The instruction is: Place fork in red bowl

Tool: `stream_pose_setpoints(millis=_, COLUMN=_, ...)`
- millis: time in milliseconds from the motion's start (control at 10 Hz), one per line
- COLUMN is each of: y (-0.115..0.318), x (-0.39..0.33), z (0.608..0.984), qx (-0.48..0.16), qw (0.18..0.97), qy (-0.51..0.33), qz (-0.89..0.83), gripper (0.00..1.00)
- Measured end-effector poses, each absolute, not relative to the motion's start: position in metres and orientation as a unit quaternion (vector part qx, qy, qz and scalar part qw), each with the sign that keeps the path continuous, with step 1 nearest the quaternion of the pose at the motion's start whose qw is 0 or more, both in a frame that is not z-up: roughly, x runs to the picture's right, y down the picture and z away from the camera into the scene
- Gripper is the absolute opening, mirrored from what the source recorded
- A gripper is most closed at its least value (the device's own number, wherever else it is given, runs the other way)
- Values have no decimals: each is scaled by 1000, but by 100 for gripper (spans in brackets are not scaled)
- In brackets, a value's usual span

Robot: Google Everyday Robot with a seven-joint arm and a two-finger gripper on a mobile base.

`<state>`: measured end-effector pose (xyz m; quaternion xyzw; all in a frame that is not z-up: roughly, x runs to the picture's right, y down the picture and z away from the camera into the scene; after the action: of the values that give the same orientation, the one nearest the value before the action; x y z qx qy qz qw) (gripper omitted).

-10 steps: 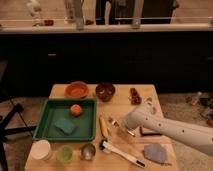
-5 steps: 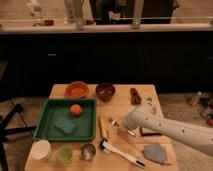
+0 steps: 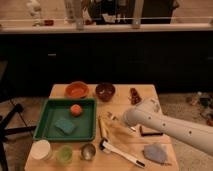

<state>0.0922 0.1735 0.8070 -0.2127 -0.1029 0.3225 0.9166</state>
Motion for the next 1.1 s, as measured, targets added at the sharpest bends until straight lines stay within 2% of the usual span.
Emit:
stream_pose_setpoints(millis=300, y=139, x=79, z=773, qx=-188, qw=927, qy=-131, qz=298, gripper=0)
stream_pose_setpoints(millis=600, y=123, x=57, z=786, qx=-194, qw=936, qy=-145, qz=257, gripper=0)
stream_pose_setpoints(millis=1100, y=121, x=54, z=788, qx=-195, qw=936, qy=-146, qz=252, gripper=0)
